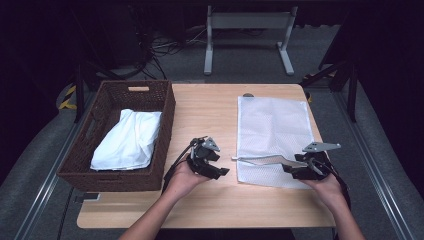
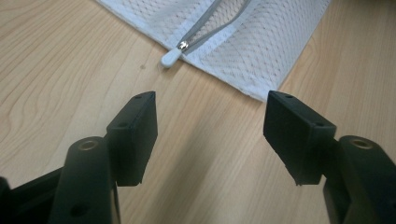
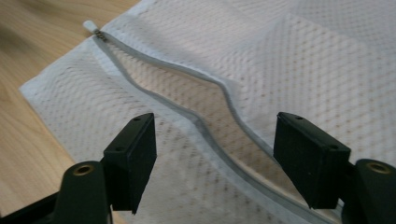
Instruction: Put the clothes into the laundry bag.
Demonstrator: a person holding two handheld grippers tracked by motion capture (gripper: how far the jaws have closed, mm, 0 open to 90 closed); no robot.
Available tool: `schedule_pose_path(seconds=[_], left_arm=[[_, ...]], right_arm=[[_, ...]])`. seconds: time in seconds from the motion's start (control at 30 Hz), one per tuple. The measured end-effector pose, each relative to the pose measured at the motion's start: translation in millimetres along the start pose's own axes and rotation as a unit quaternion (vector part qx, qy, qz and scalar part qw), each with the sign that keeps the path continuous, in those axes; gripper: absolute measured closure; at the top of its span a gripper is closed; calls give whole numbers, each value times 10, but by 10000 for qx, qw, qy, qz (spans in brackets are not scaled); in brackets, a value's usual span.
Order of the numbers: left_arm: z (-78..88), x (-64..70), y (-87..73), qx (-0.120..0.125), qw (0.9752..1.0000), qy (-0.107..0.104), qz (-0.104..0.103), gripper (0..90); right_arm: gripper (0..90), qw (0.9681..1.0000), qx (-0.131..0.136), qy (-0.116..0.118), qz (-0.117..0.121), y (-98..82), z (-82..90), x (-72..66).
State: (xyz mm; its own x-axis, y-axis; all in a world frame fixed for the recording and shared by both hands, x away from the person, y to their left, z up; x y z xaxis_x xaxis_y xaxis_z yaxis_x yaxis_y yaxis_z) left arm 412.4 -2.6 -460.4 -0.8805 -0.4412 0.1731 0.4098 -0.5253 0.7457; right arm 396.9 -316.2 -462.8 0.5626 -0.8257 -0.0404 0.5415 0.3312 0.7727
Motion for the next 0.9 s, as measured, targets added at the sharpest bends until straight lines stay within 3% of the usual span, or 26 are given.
schedule_pose_path(seconds=[0.43,0.9], left_arm=[[335,-63,30,248,9991,190,274,338],[760,-131,241,489,9970,460,374,291]], right_arm=[[227,9986,-114,374,351,6,-135,-233],[174,9977,6,459,501,-1,-158,-265]])
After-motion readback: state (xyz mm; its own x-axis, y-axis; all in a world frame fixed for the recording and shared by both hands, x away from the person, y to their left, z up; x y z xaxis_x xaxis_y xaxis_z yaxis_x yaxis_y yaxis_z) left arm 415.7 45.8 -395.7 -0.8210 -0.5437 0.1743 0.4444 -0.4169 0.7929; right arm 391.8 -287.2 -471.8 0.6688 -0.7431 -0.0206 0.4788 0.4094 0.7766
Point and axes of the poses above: each handheld gripper's, and its own axes: z roughly backward along the jaws, y roughly out of its top, x roughly to its right, the point moved 5 cm from there along -z, roughly forward along the jaws, and after that the axes turned 6 degrees about x, right-handed, at the moved point
